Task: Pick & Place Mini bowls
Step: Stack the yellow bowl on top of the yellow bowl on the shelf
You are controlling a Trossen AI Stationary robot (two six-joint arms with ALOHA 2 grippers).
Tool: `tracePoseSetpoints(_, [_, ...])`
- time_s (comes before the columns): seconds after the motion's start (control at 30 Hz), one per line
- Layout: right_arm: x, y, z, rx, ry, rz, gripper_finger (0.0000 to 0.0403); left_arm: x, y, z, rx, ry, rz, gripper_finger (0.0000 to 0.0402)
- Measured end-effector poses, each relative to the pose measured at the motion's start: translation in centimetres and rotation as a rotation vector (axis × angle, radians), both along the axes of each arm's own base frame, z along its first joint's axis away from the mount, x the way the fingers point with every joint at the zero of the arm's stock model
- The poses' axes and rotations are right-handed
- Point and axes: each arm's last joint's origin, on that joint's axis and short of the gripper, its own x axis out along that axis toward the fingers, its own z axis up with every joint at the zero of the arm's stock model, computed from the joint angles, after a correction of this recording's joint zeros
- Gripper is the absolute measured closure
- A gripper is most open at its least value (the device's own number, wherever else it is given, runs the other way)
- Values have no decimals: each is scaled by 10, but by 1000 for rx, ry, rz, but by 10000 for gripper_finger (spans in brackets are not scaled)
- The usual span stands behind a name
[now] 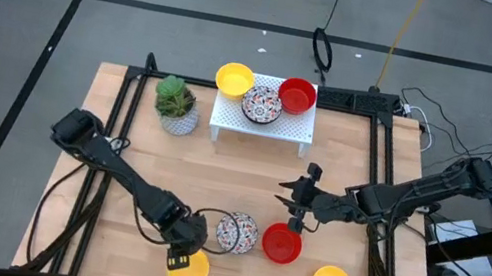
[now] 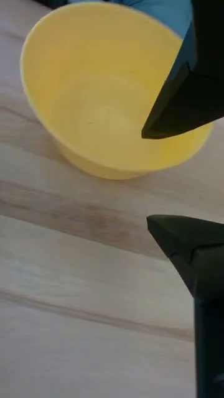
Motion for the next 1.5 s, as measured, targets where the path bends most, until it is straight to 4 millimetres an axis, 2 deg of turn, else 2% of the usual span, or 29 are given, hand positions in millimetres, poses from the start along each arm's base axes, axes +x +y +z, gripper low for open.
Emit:
tracePoseSetpoints(0.13, [0, 0, 0, 0, 0, 0, 261, 4, -2, -11, 11, 18, -5, 196])
tracePoseSetpoints(0.23, [0, 0, 0, 0, 0, 0, 261, 4, -2, -15, 14, 33, -3, 221])
tracePoseSetpoints(0.33, [0, 0, 0, 0, 0, 0, 261, 4, -2, -15, 25, 25, 0, 266])
tracePoseSetpoints(0.53, [0, 0, 0, 0, 0, 0, 261, 4, -2, -14, 11, 25, -47, 384])
tracePoseSetpoints(0.67, [0, 0, 0, 0, 0, 1, 261, 3, 2, -13, 12, 43, -53, 386])
tracePoseSetpoints(0.83, [0, 0, 0, -7, 3, 4, 261, -1, 16, 4, 24, 47, -53, 392])
tracePoseSetpoints(1.13, [-1, -1, 1, -85, 18, 49, 261, -14, 78, 66, 208, -140, 64, 387])
tracePoseSetpoints(1.33, [-7, -3, 10, -103, -8, 63, 261, -30, 138, 112, 324, -327, 238, 389])
tracePoseSetpoints(1.5, [-14, -9, 21, -115, -45, 61, 261, -43, 188, 138, 461, -447, 276, 378])
